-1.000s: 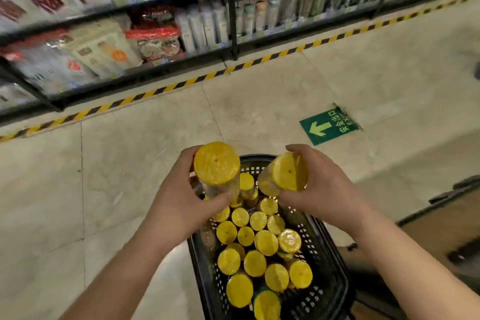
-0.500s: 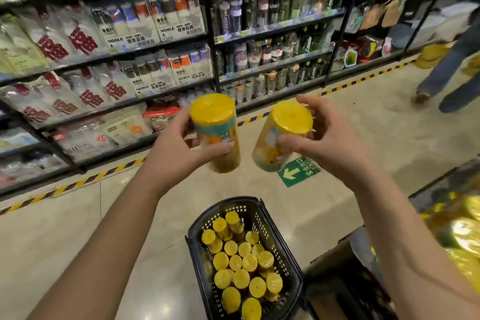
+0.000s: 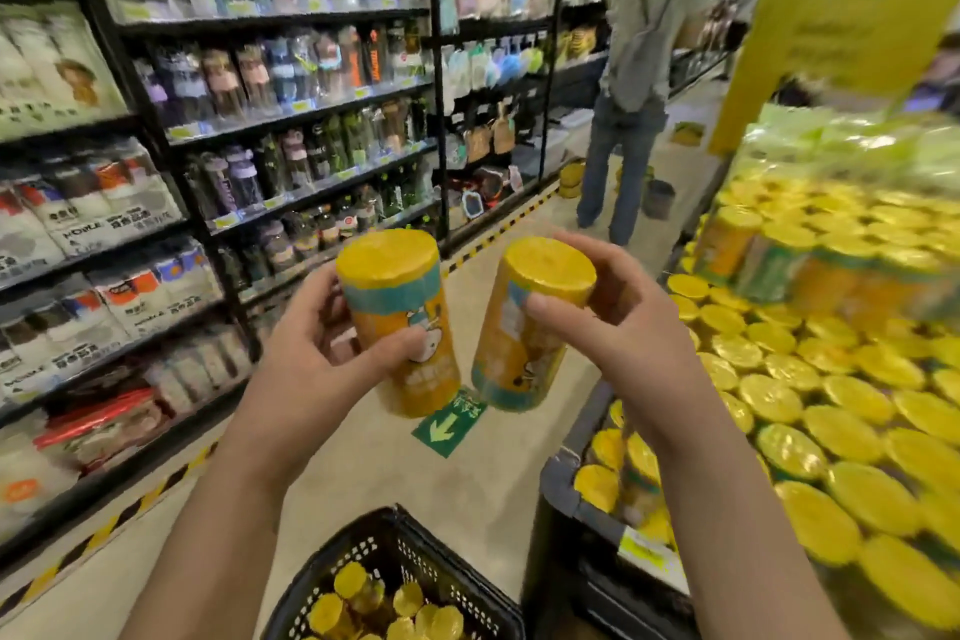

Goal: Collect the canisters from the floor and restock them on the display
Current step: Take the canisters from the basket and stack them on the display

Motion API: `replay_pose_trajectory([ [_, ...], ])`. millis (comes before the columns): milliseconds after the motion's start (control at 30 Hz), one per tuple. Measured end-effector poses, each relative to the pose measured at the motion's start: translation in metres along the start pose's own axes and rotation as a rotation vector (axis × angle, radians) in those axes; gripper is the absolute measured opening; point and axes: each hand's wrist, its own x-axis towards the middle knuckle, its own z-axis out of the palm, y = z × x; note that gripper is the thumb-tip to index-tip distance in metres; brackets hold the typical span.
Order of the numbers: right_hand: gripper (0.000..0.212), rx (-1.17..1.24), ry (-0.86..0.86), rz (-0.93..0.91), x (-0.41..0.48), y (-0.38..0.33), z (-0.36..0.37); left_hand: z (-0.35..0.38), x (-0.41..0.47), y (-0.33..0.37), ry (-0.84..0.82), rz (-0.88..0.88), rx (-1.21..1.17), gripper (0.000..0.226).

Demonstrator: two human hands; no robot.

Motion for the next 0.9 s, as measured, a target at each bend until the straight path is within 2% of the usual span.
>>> replay_pose_trajectory([
  [100,0.060,-0.057,0.159,-0.011,-0.032,-0.006,-0.021,0.024,-0.001,-0.002,-0.152,0.010,-0.045,0.055],
  [233,0.060,-0.106,0.387,-0.001,-0.081,-0.008,-0.051,0.064,-0.009,-0.011,-0.286,0.010,-0.103,0.059],
  [300,0.063,-0.113,0.507,0.015,-0.106,-0.013,-0.072,0.090,-0.016,-0.008,-0.352,0.001,-0.126,0.063],
  [467,0.073,-0.181,0.685,0.047,-0.145,-0.021,-0.121,0.141,-0.027,0.001,-0.493,0.009,-0.120,0.066],
  [700,0.059,-0.189,0.818,0.034,-0.182,-0.017,-0.213,0.244,-0.040,0.016,-0.617,0.006,-0.141,0.063],
  [900,0.064,-0.230,0.787,0.051,-0.184,0.001,-0.310,0.352,-0.041,0.015,-0.574,0.007,-0.116,0.060],
])
